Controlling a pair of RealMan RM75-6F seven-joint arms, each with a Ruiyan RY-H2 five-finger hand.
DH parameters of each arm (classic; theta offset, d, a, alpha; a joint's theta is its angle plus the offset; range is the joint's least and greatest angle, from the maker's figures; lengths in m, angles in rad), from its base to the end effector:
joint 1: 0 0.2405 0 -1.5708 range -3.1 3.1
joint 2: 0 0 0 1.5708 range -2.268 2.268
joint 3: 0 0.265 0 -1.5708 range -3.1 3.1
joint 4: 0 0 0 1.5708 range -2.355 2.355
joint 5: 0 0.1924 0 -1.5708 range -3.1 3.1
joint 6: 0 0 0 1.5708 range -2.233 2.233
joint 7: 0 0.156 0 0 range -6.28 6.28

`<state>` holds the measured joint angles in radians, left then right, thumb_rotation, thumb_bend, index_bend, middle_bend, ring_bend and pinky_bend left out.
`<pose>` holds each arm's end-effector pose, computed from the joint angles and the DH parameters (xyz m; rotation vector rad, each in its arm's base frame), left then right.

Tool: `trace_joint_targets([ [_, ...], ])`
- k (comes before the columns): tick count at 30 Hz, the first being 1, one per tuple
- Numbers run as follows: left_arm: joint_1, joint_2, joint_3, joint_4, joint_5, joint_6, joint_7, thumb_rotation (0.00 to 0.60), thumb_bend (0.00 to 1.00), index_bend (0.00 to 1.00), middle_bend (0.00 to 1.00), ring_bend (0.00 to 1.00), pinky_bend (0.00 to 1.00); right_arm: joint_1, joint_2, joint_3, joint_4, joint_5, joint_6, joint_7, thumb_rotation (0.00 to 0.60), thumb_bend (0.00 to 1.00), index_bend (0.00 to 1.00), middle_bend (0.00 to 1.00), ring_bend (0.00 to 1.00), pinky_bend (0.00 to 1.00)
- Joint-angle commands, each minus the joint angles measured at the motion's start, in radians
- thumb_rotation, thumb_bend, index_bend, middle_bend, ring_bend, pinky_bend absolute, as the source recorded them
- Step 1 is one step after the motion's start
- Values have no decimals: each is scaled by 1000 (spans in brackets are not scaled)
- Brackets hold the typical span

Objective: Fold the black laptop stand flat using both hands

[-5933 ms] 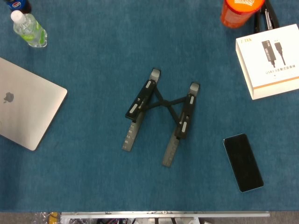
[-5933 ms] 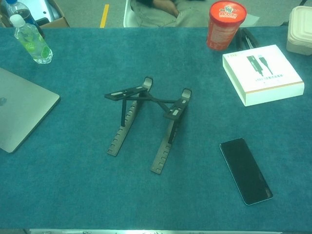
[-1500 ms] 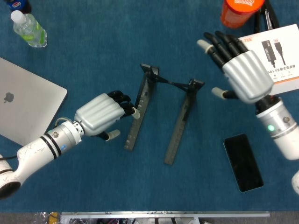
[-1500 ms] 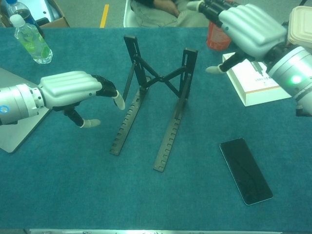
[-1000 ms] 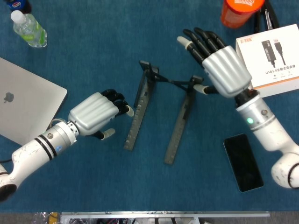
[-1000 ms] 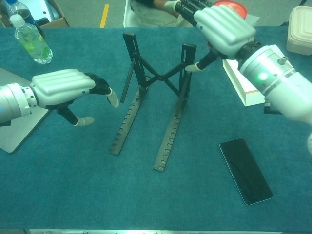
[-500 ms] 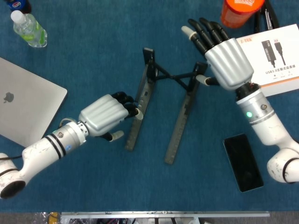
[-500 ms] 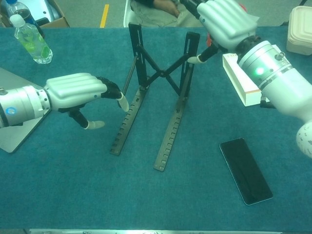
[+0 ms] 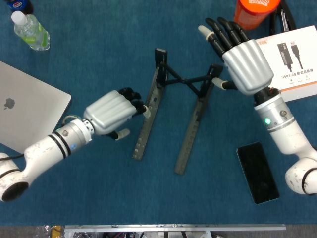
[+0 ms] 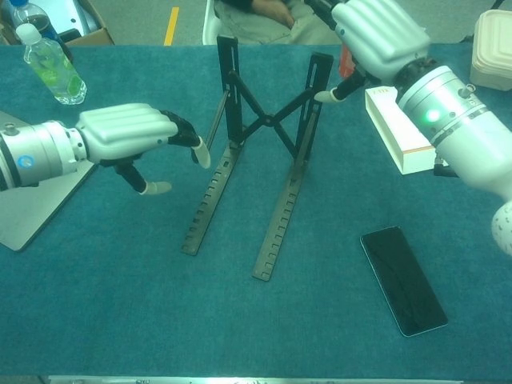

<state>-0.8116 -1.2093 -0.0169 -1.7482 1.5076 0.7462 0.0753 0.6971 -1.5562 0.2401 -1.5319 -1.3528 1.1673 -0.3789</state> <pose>-0.1330 0.3011 0.0354 -2.3864 -0.8314 -0.8275 -0.1110 -0.3486 0.0333 1.7724 -0.6630 1.1967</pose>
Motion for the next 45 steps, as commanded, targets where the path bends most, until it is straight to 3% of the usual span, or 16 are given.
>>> trace_joint_targets([
  [1,7,26,1,-22,-16,10,4,600,328,285,341,228,200,1,1,0,3,0,0,2,600,38,0,51,0,141],
  [6,1,38,-1,-45,-28,-1,-31,600,329,332,393,278,260,1,4,-1,4,2,1,8,600,37,0,51,0,141],
  [15,-44,-26,-29,-4,-61,-47,-46,600,329,424,494,367,354,3,7,-2,8,10,-2,6,600,37,0,51,0,142],
  [24,-58,-10,-67,-18,-78,-59,-251,600,329,424,499,370,366,8,7,-4,15,15,-9,9,600,37,0,51,0,141],
  [32,-77,-9,-83,-21,-45,-102,-534,600,329,420,497,370,366,10,7,-3,19,20,-11,11,600,37,0,51,0,142],
  [37,-98,-36,-83,20,1,-113,-673,600,329,420,497,370,366,12,9,-3,19,24,-14,9,600,37,0,51,0,141],
  [45,-134,-106,-69,130,58,-97,-769,600,329,420,498,369,366,11,18,-2,8,29,-10,2,600,37,0,51,0,141],
])
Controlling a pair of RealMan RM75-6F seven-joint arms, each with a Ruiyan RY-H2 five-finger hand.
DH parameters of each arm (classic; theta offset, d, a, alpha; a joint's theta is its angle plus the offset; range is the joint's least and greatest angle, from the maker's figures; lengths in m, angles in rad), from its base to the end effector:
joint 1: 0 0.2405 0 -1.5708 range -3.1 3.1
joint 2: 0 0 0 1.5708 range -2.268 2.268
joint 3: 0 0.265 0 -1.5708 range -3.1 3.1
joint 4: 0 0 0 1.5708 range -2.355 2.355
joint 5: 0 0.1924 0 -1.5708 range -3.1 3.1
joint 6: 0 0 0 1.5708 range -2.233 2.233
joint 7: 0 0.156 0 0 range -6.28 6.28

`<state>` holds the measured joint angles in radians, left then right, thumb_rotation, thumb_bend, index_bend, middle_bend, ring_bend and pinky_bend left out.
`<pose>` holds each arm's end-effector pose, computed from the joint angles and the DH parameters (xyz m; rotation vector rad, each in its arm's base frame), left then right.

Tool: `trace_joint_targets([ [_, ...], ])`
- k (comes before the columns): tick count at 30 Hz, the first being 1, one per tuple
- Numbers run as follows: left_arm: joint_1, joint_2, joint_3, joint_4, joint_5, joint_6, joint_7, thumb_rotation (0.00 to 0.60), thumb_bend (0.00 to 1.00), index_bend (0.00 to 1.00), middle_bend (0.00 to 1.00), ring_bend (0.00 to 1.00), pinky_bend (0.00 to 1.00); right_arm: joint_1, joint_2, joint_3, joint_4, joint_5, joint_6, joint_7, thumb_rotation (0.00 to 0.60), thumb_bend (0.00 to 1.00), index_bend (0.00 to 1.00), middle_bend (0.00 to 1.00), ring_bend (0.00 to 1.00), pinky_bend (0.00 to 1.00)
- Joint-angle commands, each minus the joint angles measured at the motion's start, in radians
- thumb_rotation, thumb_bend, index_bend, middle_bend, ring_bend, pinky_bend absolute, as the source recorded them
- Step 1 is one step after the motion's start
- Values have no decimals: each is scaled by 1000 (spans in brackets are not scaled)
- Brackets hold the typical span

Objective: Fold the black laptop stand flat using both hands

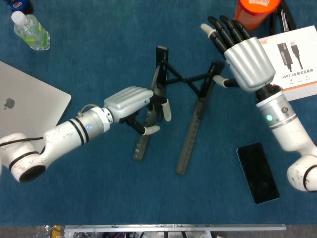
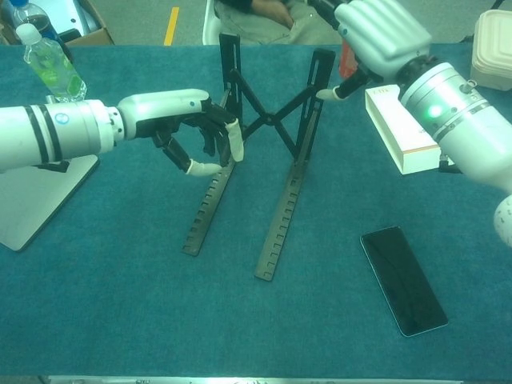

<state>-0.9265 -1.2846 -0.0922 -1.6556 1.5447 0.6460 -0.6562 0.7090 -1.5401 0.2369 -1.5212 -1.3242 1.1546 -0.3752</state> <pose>-0.0925 0.3272 0.0148 -2.2398 -1.6013 -1.0686 -0.1157 -0.3548 0.0363 1.7722 -0.6687 1.1661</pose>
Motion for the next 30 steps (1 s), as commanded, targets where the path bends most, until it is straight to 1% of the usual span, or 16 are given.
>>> trace_joint_targets([
  [1,-23,-39,9,49,25,3,-47,600,329,420,498,369,366,-1,4,1,-4,0,4,-3,600,37,0,51,0,141],
  [8,-52,-100,30,143,39,1,-111,600,329,420,499,370,366,-5,16,0,-13,5,7,-9,600,37,0,51,0,141],
  [19,-101,-187,57,249,62,-8,-205,600,329,421,498,370,366,-8,25,1,-13,12,7,-3,600,37,0,51,0,141],
  [30,-152,-237,86,338,87,-9,-279,600,329,423,500,370,366,-7,22,0,-6,14,7,7,600,37,0,51,0,141],
])
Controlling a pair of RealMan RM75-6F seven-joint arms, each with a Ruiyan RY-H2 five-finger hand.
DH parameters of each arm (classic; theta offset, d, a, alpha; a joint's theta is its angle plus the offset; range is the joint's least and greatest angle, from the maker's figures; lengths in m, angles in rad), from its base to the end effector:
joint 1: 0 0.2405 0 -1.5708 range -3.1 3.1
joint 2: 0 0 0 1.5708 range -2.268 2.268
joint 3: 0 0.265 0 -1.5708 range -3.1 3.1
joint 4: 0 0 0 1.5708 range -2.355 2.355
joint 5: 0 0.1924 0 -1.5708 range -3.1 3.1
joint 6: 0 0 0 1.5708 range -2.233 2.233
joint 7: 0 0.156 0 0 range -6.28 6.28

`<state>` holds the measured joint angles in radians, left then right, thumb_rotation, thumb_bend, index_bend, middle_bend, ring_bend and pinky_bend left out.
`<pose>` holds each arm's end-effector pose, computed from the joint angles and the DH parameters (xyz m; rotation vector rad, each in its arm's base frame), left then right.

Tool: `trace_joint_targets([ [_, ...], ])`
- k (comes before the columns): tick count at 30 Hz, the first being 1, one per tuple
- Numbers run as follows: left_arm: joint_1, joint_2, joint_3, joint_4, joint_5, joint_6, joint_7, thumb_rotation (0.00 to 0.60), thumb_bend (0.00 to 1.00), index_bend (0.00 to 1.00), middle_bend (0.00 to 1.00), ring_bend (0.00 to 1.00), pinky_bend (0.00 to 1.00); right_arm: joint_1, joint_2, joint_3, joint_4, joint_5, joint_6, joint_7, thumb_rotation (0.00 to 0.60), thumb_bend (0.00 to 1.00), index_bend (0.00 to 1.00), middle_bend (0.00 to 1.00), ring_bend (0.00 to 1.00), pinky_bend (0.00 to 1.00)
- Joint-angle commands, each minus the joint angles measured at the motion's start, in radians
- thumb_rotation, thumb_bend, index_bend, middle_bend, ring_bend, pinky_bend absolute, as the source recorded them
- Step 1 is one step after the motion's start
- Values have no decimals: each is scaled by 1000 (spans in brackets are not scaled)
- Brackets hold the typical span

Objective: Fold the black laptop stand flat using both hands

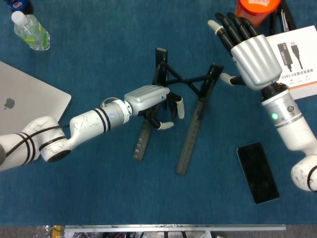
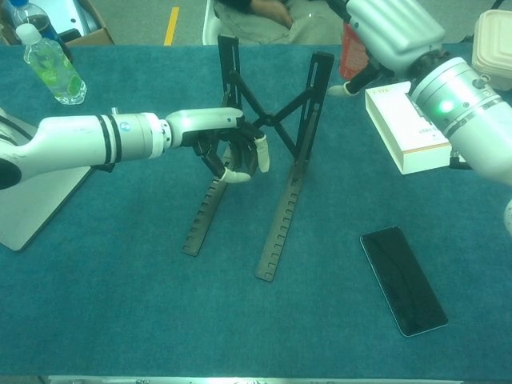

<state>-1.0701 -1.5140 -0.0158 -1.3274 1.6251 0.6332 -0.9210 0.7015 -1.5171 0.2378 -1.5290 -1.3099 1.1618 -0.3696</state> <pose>-0.0847 0.3569 -0.0484 -2.2843 -1.6826 -1.0026 -0.1220 -0.3569 0.0446 1.7502 -0.6759 1.1547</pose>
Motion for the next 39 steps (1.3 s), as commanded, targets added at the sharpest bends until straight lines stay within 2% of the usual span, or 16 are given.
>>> trace_joint_targets([
  [1,-10,-8,13,11,10,6,-20,600,329,423,500,370,366,1,-1,-1,3,0,-2,2,600,37,0,51,0,141],
  [10,-11,40,54,-33,23,36,-22,600,329,422,499,370,367,1,-7,-5,6,-1,-2,6,600,38,0,51,0,141],
  [15,-5,120,80,-107,10,23,50,600,329,422,495,369,367,-2,-6,-8,5,-4,0,15,600,38,0,51,0,141],
  [21,-3,177,84,-156,-36,-15,171,600,329,421,492,369,367,-6,-6,-13,6,-7,0,25,600,38,0,51,0,141],
  [28,-10,155,61,-154,-87,-52,210,600,329,421,492,369,367,-7,-5,-11,2,-8,4,23,600,37,0,51,0,141],
  [39,-36,107,24,-115,-108,-86,195,600,329,421,492,369,367,-7,-3,-8,-4,-6,4,20,600,38,0,51,0,141],
])
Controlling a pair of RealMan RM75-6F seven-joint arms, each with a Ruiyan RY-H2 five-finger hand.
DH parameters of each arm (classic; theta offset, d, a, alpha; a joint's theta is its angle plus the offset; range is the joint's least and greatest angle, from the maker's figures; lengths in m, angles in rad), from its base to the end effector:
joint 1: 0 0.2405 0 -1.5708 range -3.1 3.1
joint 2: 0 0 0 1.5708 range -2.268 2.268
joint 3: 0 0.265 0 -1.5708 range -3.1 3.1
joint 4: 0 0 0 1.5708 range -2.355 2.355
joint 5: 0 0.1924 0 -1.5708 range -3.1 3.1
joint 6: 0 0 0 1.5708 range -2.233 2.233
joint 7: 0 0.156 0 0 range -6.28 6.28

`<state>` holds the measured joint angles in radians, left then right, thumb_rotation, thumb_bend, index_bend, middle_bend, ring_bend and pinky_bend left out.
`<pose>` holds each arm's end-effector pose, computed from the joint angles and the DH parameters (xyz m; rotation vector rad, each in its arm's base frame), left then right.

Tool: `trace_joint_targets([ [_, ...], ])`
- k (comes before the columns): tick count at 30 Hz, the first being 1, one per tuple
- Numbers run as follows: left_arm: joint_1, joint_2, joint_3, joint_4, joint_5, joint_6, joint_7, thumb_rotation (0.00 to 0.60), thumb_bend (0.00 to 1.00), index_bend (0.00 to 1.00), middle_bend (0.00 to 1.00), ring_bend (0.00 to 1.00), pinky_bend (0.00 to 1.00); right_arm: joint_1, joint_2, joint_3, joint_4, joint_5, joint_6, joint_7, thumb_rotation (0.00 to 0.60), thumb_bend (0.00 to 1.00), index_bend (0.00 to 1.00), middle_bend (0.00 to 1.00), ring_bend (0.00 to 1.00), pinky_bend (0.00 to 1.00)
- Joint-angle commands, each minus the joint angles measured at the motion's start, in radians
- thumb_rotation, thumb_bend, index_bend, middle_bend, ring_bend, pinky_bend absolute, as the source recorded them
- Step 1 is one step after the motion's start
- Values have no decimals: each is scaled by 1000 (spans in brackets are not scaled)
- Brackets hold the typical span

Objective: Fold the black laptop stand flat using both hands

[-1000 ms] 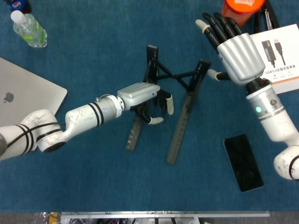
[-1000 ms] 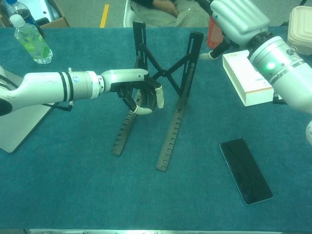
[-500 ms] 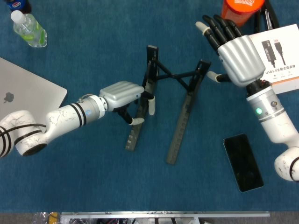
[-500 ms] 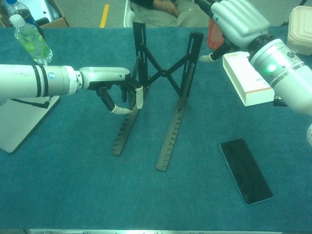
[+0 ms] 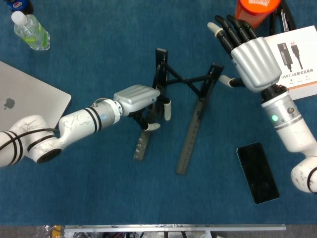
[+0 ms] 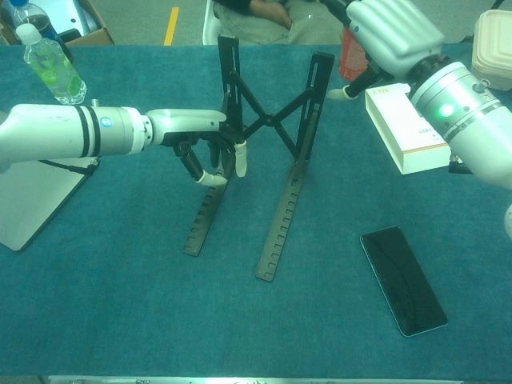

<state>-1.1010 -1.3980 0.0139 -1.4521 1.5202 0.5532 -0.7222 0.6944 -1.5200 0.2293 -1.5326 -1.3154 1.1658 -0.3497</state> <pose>-0.0934 0.3548 -0.0253 -2.3392 -1.5319 -0.8316 -0.1238 -0.3535 0.0424 1.7520 -0.7002 1.1661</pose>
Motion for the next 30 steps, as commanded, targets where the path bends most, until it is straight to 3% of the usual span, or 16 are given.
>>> trace_joint_targets([
  [1,-8,-15,-9,17,-5,-9,-5,600,329,421,492,369,367,0,0,0,0,0,0,0,600,37,0,51,0,140],
  [19,-18,-95,-51,118,-28,-5,-19,600,329,416,488,351,362,-1,2,5,-1,3,3,1,600,38,0,51,0,141],
  [30,-16,-102,-60,121,-32,-4,-28,600,329,375,398,283,356,0,0,4,4,4,0,8,600,37,0,51,0,141],
])
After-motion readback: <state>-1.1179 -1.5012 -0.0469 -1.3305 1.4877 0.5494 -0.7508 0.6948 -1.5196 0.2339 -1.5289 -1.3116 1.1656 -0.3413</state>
